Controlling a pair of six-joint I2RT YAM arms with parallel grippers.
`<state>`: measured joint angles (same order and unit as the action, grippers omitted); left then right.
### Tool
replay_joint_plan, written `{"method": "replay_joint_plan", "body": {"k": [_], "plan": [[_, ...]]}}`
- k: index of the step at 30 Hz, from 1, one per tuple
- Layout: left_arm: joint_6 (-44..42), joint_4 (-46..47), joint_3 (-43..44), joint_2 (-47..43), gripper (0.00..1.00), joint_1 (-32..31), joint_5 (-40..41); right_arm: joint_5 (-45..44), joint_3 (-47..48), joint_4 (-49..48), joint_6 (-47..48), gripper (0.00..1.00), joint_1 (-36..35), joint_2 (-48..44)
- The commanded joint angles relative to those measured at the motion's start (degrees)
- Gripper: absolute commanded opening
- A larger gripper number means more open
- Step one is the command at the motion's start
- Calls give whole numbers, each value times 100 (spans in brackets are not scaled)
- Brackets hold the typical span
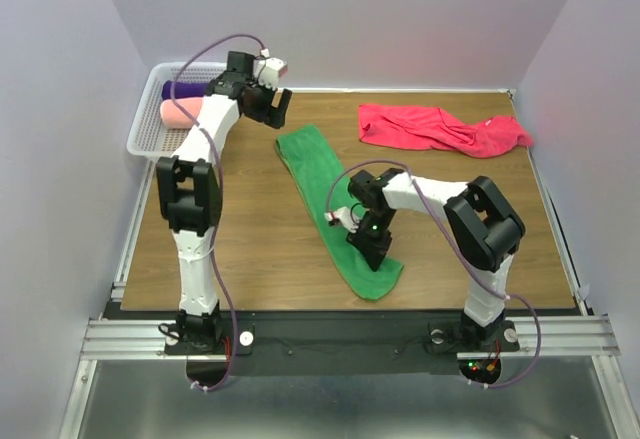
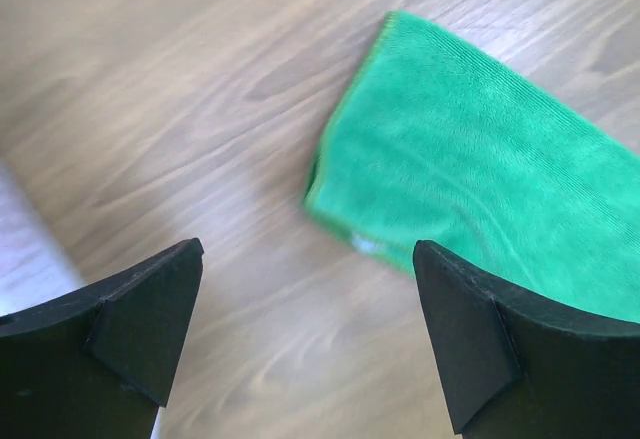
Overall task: Roll the towels
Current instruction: Fold the towel
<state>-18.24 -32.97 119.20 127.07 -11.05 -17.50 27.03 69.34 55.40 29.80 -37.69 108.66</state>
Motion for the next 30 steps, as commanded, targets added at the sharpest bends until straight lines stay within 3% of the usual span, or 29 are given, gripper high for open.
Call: {"method": "replay_joint_plan", "body": {"k": [1,8,12,13,16,19,23,30], "plan": [[-67,-104,-659,-1314,99,67,-25,627,114,-749,-448,20,-536,550],[945,764,-2144,-2586,99,683,-1307,1638,1587,-1303,-1414,21,-1179,1717],[263,1048,-2752,-3459,99,674,-1248,1552,2189,-1312,-1706,28,-1170,1651],[-54,777,-2805,-3591,99,692,-1291,1456,2154,-1312,-1697,36,-1162,1467],[-1134,83,-2989,-4135,99,657,-1792,1376,1786,-1312,-1758,45,-1004,667],[-1855,-226,-3497,-4696,99,648,-1854,1200,1285,-1312,-1741,45,-705,26],[-2490,10,-4500,-5568,99,569,-1731,1374,1107,-1347,-1723,45,-65,-144],[-3308,-104,-5362,-5974,93,-28,-1581,648,2670,-1611,-2153,45,280,936]]}}
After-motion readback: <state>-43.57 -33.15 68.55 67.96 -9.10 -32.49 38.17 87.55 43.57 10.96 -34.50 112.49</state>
